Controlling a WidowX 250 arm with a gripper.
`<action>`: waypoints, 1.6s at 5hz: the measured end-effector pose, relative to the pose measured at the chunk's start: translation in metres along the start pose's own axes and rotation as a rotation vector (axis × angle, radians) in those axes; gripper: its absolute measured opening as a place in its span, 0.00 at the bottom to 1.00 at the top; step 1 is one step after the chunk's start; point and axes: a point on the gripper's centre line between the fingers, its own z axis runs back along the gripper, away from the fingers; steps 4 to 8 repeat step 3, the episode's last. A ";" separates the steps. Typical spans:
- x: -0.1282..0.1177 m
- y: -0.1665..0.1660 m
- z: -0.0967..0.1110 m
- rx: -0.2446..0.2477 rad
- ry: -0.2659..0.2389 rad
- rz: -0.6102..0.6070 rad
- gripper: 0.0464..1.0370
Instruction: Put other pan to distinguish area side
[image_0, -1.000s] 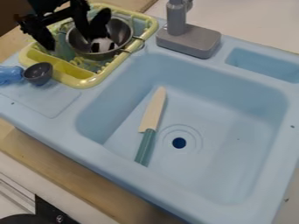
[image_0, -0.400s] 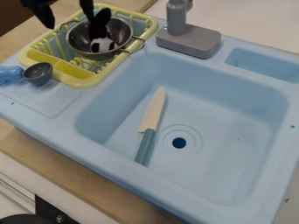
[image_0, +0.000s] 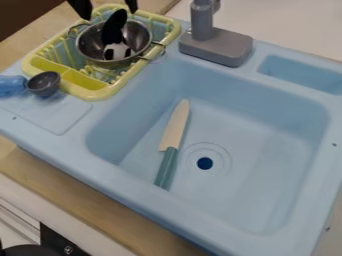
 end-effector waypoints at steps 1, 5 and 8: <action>-0.013 -0.015 -0.008 -0.041 0.028 -0.068 0.96; -0.037 -0.046 -0.018 -0.080 0.063 -0.218 0.96; -0.037 -0.046 -0.018 -0.080 0.063 -0.218 0.96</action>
